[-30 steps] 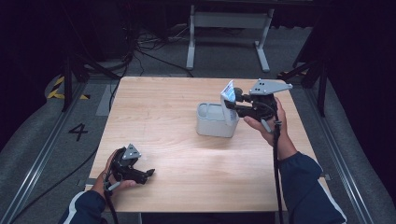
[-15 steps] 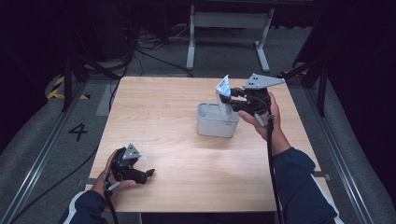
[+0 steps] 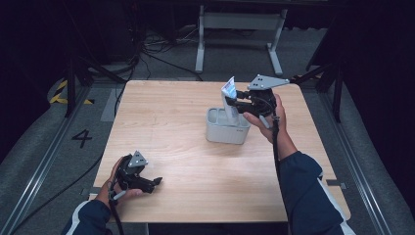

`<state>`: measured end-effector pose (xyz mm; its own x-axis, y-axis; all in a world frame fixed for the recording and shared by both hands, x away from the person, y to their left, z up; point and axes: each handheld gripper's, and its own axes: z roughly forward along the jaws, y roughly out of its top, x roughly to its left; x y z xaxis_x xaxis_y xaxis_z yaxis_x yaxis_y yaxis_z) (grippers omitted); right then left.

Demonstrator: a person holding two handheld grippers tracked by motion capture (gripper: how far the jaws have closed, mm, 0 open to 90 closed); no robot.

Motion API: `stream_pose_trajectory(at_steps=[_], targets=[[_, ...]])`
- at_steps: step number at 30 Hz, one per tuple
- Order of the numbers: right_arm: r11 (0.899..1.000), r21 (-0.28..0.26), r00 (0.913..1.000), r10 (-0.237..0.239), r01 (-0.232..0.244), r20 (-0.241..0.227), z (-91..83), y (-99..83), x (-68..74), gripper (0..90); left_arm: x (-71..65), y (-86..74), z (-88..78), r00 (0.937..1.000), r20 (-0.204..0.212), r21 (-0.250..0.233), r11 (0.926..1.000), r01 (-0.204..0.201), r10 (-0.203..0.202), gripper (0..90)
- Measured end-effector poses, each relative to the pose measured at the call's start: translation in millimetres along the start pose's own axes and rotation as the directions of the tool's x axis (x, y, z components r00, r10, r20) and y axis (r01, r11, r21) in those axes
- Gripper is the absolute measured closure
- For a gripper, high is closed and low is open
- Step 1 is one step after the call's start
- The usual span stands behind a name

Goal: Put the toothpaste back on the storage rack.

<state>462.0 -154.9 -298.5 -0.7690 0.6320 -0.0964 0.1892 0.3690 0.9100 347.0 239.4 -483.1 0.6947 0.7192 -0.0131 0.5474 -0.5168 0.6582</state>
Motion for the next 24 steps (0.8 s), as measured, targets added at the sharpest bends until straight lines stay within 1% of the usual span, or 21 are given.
stream_pose_trajectory(at_steps=[6,13,24], targets=[[1.0,0.003,0.9999,0.016,-0.016,0.004,7.6,-4.9,-6.1,65.0,-0.2,0.0,0.1,1.0,0.0,-0.002,1.0,0.003,-0.003,0.4],[1.0,0.015,0.9998,0.015,-0.015,0.012,13.5,-8.8,-9.7,64.9,-0.2,0.0,0.1,1.0,0.0,-0.002,1.0,0.002,-0.002,0.4],[0.999,0.03,0.9997,0.023,-0.023,0.005,19.9,-16.2,-13.0,64.7,-0.1,0.0,0.1,1.0,0.0,-0.002,1.0,0.002,-0.002,0.4]])
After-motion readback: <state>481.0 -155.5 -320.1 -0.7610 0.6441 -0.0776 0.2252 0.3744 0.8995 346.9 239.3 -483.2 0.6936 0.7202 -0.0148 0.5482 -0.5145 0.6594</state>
